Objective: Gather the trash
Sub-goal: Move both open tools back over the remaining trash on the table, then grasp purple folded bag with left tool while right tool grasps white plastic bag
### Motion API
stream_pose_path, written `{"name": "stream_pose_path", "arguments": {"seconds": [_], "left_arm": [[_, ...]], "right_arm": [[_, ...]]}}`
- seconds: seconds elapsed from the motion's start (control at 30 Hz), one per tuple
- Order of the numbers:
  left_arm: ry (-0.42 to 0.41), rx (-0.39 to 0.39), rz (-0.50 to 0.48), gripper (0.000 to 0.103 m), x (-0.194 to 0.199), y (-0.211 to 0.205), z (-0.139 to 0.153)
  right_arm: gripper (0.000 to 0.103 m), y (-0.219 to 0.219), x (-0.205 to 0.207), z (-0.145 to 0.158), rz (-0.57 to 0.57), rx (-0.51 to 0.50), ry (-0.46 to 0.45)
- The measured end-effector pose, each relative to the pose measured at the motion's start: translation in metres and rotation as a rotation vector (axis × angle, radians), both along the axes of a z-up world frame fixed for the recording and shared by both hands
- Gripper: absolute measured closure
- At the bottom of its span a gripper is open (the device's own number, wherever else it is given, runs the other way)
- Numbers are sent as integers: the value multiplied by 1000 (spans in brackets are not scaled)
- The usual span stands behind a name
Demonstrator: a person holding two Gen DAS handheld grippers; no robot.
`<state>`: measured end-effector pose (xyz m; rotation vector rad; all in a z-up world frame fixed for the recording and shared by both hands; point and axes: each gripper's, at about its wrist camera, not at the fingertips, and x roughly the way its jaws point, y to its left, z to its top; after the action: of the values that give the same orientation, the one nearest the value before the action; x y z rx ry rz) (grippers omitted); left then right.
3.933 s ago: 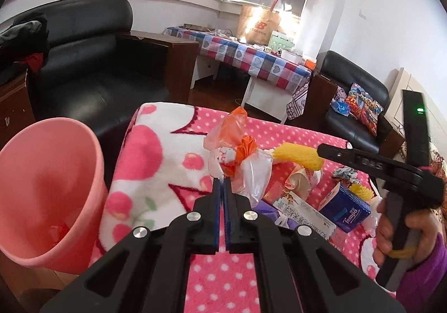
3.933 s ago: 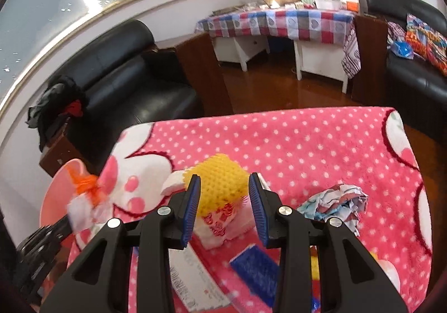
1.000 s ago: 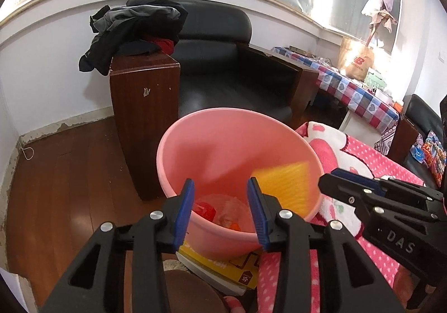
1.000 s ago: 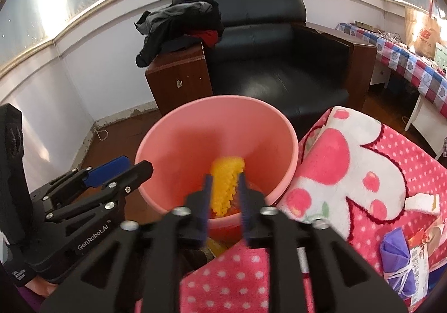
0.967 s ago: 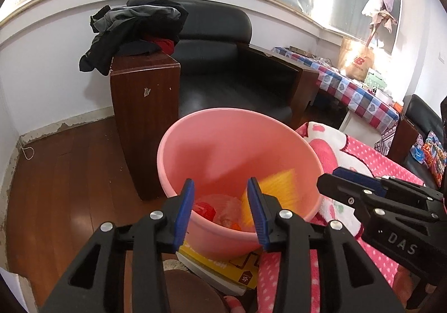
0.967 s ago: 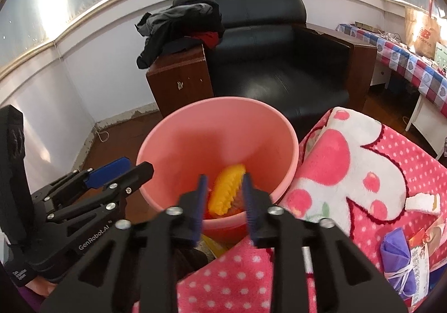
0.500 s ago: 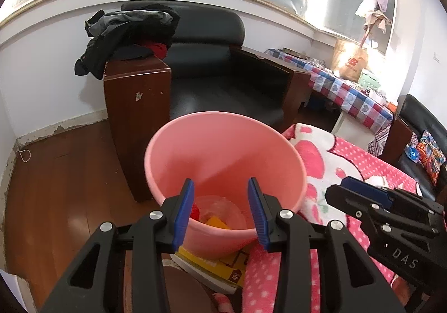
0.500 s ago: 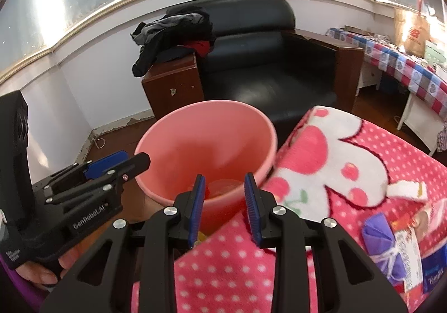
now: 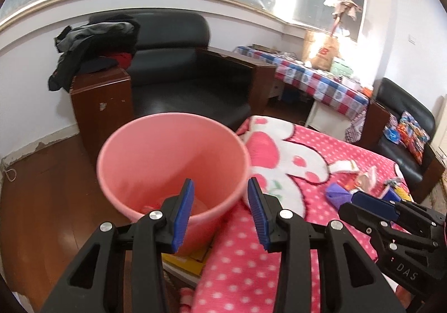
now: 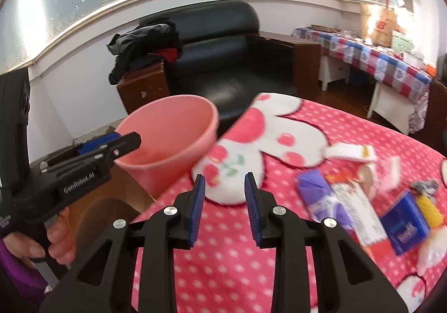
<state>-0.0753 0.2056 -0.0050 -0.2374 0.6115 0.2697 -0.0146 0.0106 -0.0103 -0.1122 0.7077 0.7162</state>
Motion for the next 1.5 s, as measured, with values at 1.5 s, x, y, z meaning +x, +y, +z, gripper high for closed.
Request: {"name": "stream_pose_path", "arguments": {"seconds": [1.5], "left_arm": [[221,-106,-305,68,112,-197,-56]], "right_arm": [[73,-263,3,-44,-597,60,23]]}}
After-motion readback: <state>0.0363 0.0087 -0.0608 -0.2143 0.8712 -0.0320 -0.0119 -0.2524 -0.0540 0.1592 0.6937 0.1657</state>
